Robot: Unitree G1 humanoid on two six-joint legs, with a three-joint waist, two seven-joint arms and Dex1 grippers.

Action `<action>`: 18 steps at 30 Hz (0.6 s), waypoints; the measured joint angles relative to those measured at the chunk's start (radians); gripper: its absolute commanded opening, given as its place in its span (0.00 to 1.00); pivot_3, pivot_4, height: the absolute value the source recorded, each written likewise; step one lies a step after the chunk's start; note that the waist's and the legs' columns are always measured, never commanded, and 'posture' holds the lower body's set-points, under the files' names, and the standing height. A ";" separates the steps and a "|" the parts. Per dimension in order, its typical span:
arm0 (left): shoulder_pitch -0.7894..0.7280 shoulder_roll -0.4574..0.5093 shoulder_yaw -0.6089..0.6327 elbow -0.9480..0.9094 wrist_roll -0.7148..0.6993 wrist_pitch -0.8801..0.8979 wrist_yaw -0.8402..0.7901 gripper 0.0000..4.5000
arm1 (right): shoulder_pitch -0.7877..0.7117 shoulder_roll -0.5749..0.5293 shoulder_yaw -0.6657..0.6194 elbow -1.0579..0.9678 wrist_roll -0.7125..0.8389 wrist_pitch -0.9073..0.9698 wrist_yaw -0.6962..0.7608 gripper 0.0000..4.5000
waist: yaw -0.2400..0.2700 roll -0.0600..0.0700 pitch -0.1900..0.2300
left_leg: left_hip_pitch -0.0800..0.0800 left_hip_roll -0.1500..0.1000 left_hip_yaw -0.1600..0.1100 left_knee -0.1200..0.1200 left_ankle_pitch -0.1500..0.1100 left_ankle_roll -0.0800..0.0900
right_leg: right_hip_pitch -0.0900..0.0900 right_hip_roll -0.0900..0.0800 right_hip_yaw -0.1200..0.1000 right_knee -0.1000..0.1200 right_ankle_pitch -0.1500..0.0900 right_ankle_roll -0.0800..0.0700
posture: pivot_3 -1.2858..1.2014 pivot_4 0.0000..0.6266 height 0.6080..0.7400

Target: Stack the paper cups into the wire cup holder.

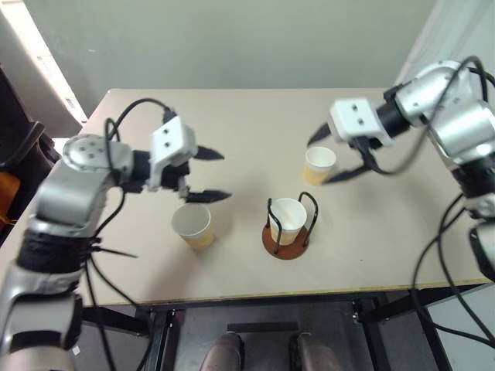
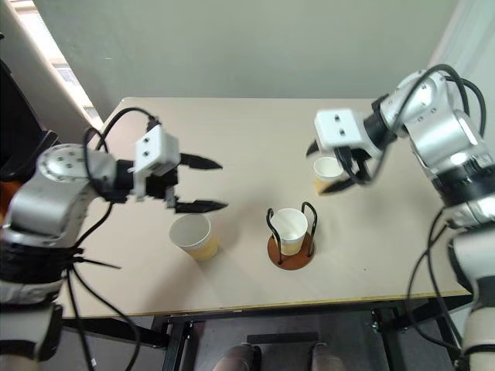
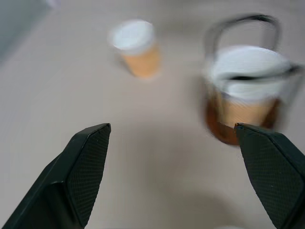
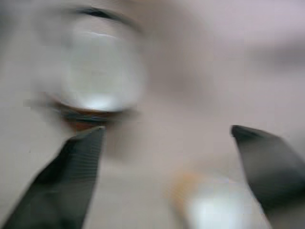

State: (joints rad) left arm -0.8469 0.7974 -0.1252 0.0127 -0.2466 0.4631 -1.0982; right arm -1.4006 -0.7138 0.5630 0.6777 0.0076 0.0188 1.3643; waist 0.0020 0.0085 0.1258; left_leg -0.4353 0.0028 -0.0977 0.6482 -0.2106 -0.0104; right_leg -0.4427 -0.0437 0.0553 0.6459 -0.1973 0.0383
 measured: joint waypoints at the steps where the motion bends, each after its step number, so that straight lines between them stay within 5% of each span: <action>1: -0.008 -0.014 -0.010 0.012 0.016 -0.001 0.017 0.99 | -0.004 0.020 0.001 0.057 -0.031 -0.022 -0.023 0.97 | 0.000 0.000 0.000 | 0.000 0.000 0.000 0.000 0.000 0.000 | 0.000 0.000 0.000 0.000 0.000 0.000 | 0.52 0.24 1.00; 11: -0.022 -0.120 -0.055 0.077 0.098 -0.013 0.098 0.99 | -0.033 0.171 -0.006 0.532 -0.239 -0.143 -0.175 0.97 | 0.005 0.000 0.000 | -0.012 0.000 0.001 -0.001 -0.001 -0.007 | -0.012 0.000 -0.002 -0.002 0.005 0.009 | 0.52 0.24 1.00; 14: -0.021 -0.120 -0.055 0.071 0.098 -0.012 0.096 0.99 | -0.033 0.199 -0.035 0.593 -0.265 -0.136 -0.215 0.84 | 0.005 0.000 0.000 | -0.013 0.001 0.001 -0.001 -0.001 -0.008 | -0.012 0.000 -0.002 -0.002 0.005 0.009 | 0.52 0.24 1.00; 18: -0.017 -0.111 -0.055 0.055 0.096 -0.004 0.093 0.99 | -0.032 0.222 -0.046 0.617 -0.291 -0.135 -0.225 0.55 | 0.005 0.000 0.000 | -0.016 0.001 0.001 0.000 -0.002 -0.008 | -0.012 0.000 -0.002 -0.002 0.005 0.009 | 0.52 0.24 1.00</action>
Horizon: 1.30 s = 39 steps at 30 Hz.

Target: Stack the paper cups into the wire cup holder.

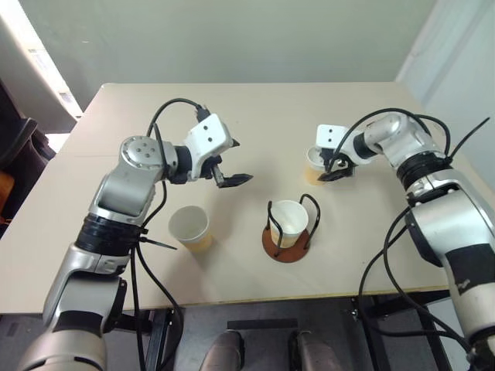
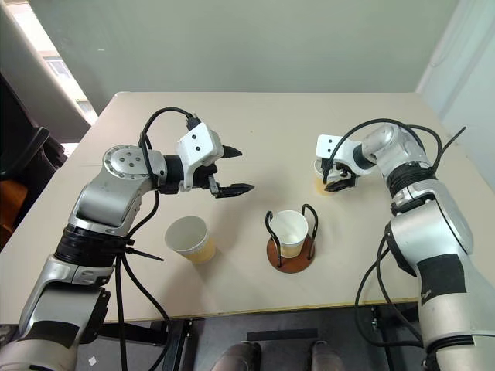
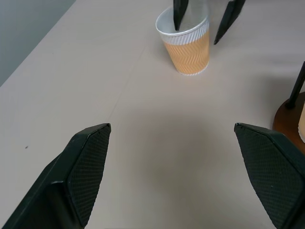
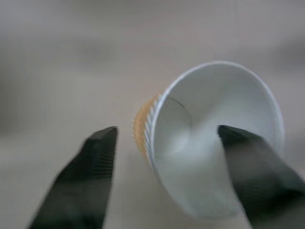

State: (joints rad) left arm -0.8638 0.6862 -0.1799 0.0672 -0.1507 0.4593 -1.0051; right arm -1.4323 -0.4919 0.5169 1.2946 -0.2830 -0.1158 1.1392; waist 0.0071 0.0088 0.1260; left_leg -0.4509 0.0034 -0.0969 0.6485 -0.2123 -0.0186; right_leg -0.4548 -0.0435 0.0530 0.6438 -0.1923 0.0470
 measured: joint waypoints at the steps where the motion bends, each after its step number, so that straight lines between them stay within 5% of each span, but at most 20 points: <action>1: 0.002 0.004 0.000 -0.007 -0.001 0.002 -0.002 0.99 | 0.000 0.003 -0.003 0.000 -0.007 -0.001 0.000 0.48 | 0.000 0.000 0.000 | 0.000 0.000 0.000 0.000 0.000 0.000 | 0.000 0.000 0.000 0.000 0.000 0.000 | 0.52 0.24 1.00; 7: 0.012 0.015 0.001 -0.024 -0.004 0.006 -0.017 0.99 | 0.000 0.010 -0.026 0.001 -0.032 -0.018 0.013 0.01 | 0.003 0.000 0.000 | 0.001 0.000 0.000 0.000 -0.001 0.002 | 0.000 0.000 -0.001 -0.001 0.000 0.000 | 0.52 0.24 1.00; 14: 0.013 0.045 0.008 -0.028 -0.024 0.001 -0.066 0.99 | -0.005 -0.074 -0.083 -0.098 0.008 -0.047 0.272 0.01 | 0.004 0.000 0.000 | 0.000 0.000 0.000 0.000 0.000 0.001 | 0.000 0.000 -0.001 0.001 0.000 0.000 | 0.52 0.24 1.00; 17: 0.025 0.086 0.044 -0.059 -0.078 0.004 -0.133 0.99 | 0.008 -0.219 -0.084 -0.410 0.198 0.037 0.427 0.01 | 0.003 0.002 0.001 | -0.002 0.000 0.000 0.000 0.007 -0.011 | 0.000 0.001 -0.001 0.001 0.000 0.000 | 0.52 0.24 1.00; 23: 0.063 0.201 0.118 -0.158 -0.271 0.066 -0.354 0.99 | 0.099 -0.477 -0.018 -1.115 0.625 0.334 0.470 0.01 | -0.001 -0.001 0.000 | 0.002 0.003 0.001 -0.001 0.007 -0.012 | 0.005 0.004 -0.002 0.000 -0.006 -0.001 | 0.52 0.24 1.00; 28: 0.088 0.256 0.121 -0.184 -0.328 0.086 -0.459 0.99 | 0.187 -0.451 0.013 -1.337 0.679 0.429 0.471 0.01 | -0.006 0.000 0.000 | 0.007 0.004 0.001 -0.001 0.000 0.001 | 0.004 0.004 0.000 0.003 -0.009 -0.004 | 0.52 0.24 1.00; 39: 0.145 0.282 0.115 -0.205 -0.322 0.090 -0.467 0.99 | 0.228 -0.389 0.025 -1.320 0.530 0.357 0.471 0.01 | -0.009 -0.001 0.000 | 0.009 0.005 0.001 0.000 0.009 0.003 | 0.006 0.004 -0.001 0.003 -0.001 -0.015 | 0.52 0.24 1.00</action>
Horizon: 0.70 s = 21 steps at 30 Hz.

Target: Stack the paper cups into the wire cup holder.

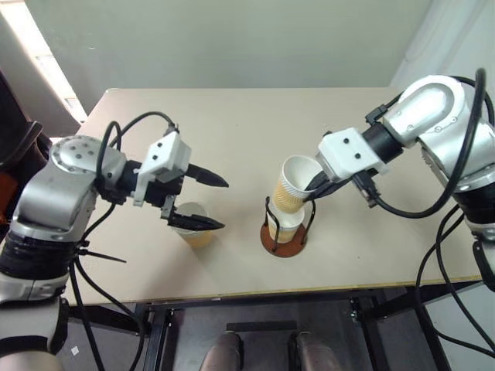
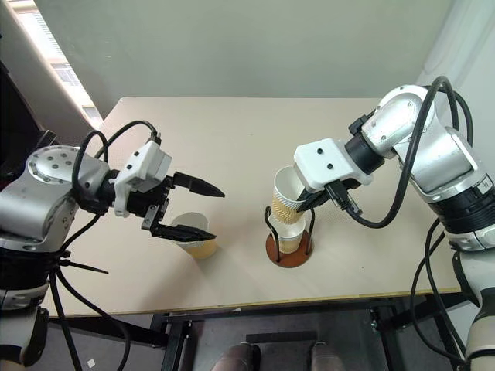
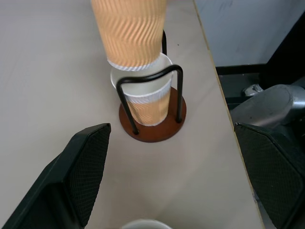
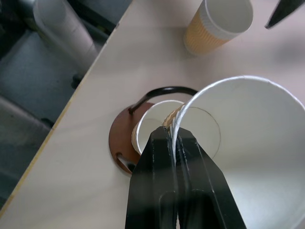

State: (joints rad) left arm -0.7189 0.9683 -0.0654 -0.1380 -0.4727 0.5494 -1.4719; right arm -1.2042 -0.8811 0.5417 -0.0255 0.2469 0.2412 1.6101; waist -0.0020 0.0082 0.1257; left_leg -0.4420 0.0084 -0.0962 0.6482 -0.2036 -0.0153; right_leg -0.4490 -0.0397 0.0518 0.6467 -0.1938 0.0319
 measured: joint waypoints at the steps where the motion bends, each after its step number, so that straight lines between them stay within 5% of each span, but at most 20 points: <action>1: 0.000 0.004 0.000 -0.004 0.000 0.001 0.001 0.99 | 0.003 0.003 0.007 0.005 -0.007 -0.009 0.000 0.01 | 0.000 0.000 0.000 | 0.000 0.000 0.000 0.000 0.000 0.000 | 0.000 0.000 0.000 0.000 0.000 0.000 | 0.52 0.24 1.00; 6: 0.001 0.025 0.001 -0.017 0.000 0.005 0.012 0.99 | 0.004 0.021 0.030 0.033 -0.038 -0.046 0.000 0.20 | -0.001 0.000 0.000 | 0.000 0.000 0.000 -0.001 0.000 0.000 | -0.001 0.000 0.000 0.000 0.000 0.000 | 0.52 0.24 1.00; 16: -0.050 0.042 -0.041 0.076 0.057 -0.058 -0.031 0.99 | 0.016 0.028 -0.003 0.054 -0.034 -0.002 -0.021 0.97 | 0.001 0.000 0.000 | 0.000 0.000 0.000 -0.001 0.000 0.000 | -0.001 0.000 0.000 0.000 0.000 0.000 | 0.52 0.24 1.00; 21: -0.223 0.077 -0.143 0.325 0.200 -0.207 -0.096 0.99 | 0.118 0.145 -0.244 0.023 0.051 0.260 -0.293 0.99 | 0.002 -0.001 0.000 | 0.000 0.000 0.000 -0.001 0.000 0.000 | 0.000 0.000 0.002 -0.002 0.001 0.001 | 0.52 0.24 1.00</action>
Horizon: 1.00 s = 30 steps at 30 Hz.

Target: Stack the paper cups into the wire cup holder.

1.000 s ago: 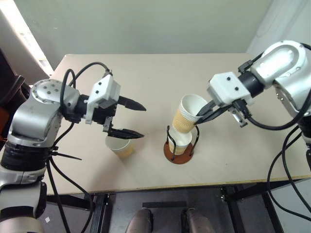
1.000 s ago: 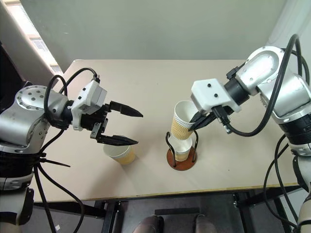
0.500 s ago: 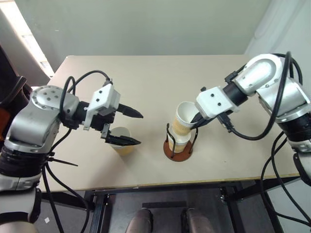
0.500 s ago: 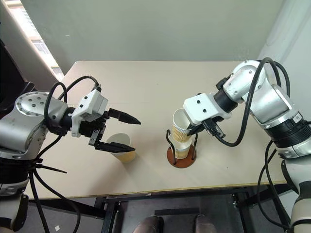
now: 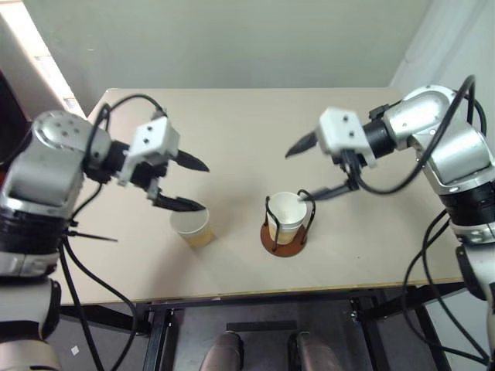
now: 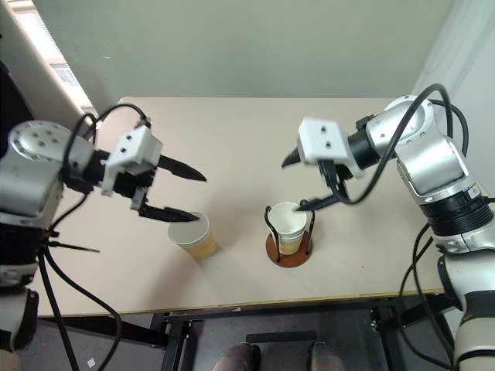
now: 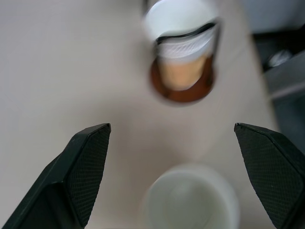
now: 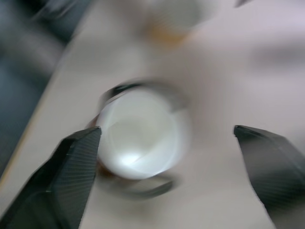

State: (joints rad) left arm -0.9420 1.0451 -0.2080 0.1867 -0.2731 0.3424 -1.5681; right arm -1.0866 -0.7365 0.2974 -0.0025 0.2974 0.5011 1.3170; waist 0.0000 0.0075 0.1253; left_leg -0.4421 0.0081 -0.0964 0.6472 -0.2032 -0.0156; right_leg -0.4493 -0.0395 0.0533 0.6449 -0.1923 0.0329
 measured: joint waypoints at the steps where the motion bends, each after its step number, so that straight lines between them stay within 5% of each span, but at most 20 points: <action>1: -0.024 0.009 -0.046 0.038 0.015 -0.032 -0.002 0.99 | 0.043 0.031 -0.028 -0.048 0.015 0.044 -0.057 0.99 | 0.000 0.000 0.000 | 0.000 0.000 0.000 0.000 0.000 0.000 | 0.000 0.000 0.000 0.000 0.000 0.000 | 0.52 0.24 1.00; 7: -0.100 -0.019 -0.260 0.248 0.097 -0.188 -0.005 0.99 | 0.156 0.128 -0.041 -0.237 0.067 0.206 -0.210 0.99 | 0.000 0.000 0.000 | -0.008 0.000 -0.001 0.001 0.000 0.000 | -0.007 0.000 -0.001 -0.001 0.005 0.008 | 0.52 0.24 1.00; 15: -0.178 -0.140 -0.386 0.490 0.194 -0.352 -0.005 0.99 | 0.212 0.090 -0.102 -0.361 0.133 0.326 -0.275 0.99 | 0.008 0.000 0.000 | -0.012 -0.002 -0.001 0.004 -0.001 0.001 | -0.006 -0.001 -0.001 -0.004 0.005 0.009 | 0.52 0.24 1.00; 18: -0.194 -0.176 -0.405 0.535 0.202 -0.386 -0.005 0.86 | 0.213 0.081 -0.122 -0.395 0.153 0.351 -0.290 1.00 | 0.007 0.000 0.000 | -0.012 -0.002 -0.001 0.004 -0.001 0.001 | -0.006 -0.001 -0.001 -0.003 0.007 0.012 | 0.52 0.24 1.00; 28: -0.256 -0.176 -0.503 0.574 0.149 -0.437 -0.006 0.07 | 0.228 0.011 -0.155 -0.449 0.210 0.396 -0.309 1.00 | 0.007 0.000 0.000 | -0.012 -0.002 -0.001 0.005 0.000 0.001 | -0.006 -0.001 -0.001 -0.004 0.007 0.016 | 0.52 0.24 1.00; 30: -0.260 -0.161 -0.524 0.572 0.124 -0.444 -0.007 0.01 | 0.273 -0.045 -0.201 -0.479 0.250 0.407 -0.284 1.00 | 0.011 0.000 0.000 | -0.012 -0.002 -0.001 0.006 -0.001 0.001 | -0.005 -0.001 -0.001 -0.004 0.006 0.018 | 0.52 0.24 1.00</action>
State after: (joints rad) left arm -1.2023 0.8841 -0.7323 0.7583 -0.1491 -0.1017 -1.5754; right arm -0.8140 -0.7818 0.0963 -0.4810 0.5472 0.9084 1.0333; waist 0.0106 0.0073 0.1252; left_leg -0.4545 0.0062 -0.0971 0.6528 -0.2037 -0.0143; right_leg -0.4547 -0.0405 0.0526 0.6412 -0.1862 0.0507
